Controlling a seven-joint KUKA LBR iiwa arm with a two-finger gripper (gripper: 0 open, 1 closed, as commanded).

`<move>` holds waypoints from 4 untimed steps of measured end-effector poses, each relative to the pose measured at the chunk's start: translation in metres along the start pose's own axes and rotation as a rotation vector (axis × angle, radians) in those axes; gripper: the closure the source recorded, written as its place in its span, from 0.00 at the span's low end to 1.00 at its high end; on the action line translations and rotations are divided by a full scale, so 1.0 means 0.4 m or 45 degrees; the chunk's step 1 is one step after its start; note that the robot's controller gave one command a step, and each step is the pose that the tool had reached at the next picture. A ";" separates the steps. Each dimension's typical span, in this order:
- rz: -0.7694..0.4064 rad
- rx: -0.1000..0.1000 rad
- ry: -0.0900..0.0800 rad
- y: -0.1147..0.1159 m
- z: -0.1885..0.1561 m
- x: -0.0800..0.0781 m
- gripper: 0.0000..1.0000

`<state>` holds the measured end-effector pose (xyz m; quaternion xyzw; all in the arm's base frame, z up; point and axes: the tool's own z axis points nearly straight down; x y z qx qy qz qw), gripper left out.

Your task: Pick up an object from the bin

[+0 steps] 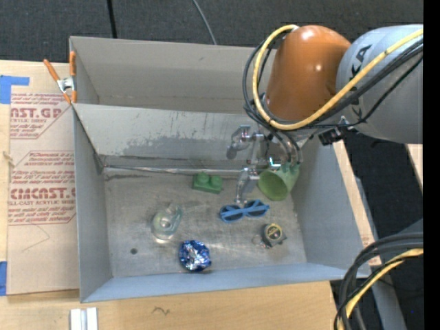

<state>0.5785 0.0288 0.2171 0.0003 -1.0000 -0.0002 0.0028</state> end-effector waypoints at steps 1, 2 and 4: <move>-0.539 0.002 -0.002 -0.104 0.171 0.004 0.00; -0.519 -0.001 -0.011 -0.155 0.365 0.008 0.00; -0.965 0.007 -0.018 -0.131 -0.050 0.013 1.00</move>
Offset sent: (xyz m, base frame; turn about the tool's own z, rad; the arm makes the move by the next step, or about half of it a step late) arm -0.0011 -0.0403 -0.0654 -0.4254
